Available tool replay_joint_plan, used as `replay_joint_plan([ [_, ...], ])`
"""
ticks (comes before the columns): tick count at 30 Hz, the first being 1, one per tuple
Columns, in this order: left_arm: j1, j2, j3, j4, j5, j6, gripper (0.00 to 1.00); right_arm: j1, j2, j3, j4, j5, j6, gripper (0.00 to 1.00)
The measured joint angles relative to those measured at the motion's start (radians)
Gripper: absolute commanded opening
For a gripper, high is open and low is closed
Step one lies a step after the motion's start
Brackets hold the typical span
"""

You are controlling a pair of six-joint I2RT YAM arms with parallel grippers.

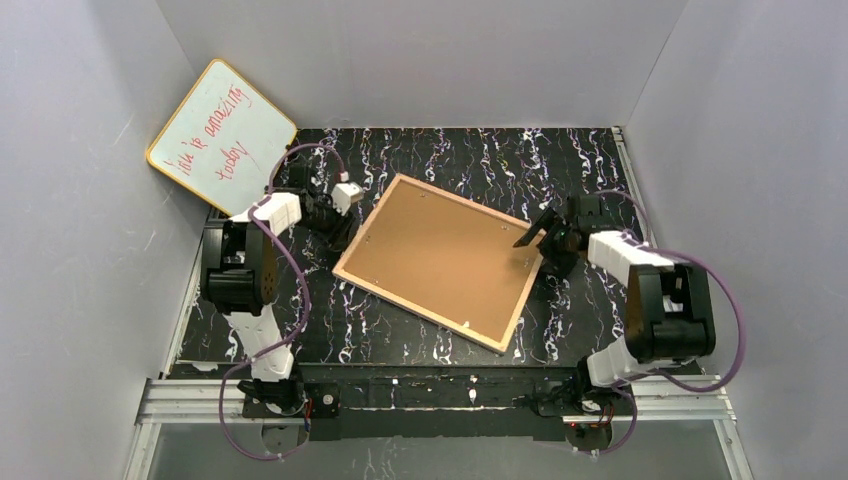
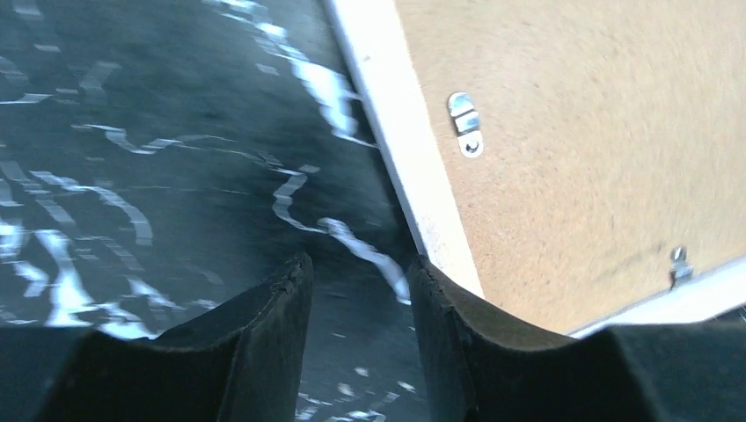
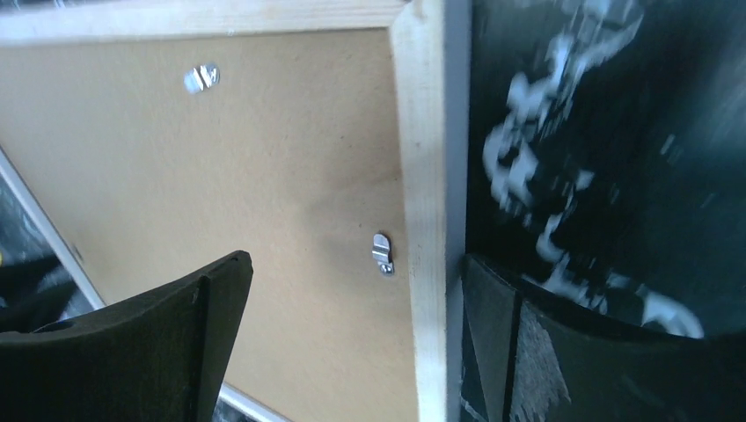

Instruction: Put the photo into the frame

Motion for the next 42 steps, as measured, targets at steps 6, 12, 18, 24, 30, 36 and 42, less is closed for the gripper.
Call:
replay_joint_plan([
  [6,-0.086,-0.106,-0.122,-0.077,0.018,0.050,0.44,-0.059,0.138,0.179,-0.014,0.057,-0.071,0.93],
  [12,-0.113,-0.130,-0.149,-0.271,0.100,0.090,0.47,-0.062,0.146,0.300,-0.092,0.145,-0.089,0.93],
  [18,-0.088,-0.142,-0.158,-0.398,0.139,0.095,0.52,-0.043,0.091,0.372,-0.114,0.198,-0.077,0.77],
  [24,-0.043,-0.095,-0.074,-0.379,0.212,0.014,0.49,0.242,0.055,0.370,-0.048,0.181,0.003,0.72],
  [30,-0.044,-0.007,-0.059,-0.348,0.249,-0.052,0.34,0.535,0.168,0.370,0.079,0.117,0.101,0.70],
  [36,-0.043,0.036,-0.055,-0.326,0.312,-0.128,0.22,0.674,0.354,0.434,0.132,0.086,0.168,0.68],
  [42,-0.039,0.055,-0.046,-0.328,0.348,-0.166,0.12,0.715,0.408,0.457,0.185,0.058,0.222,0.63],
])
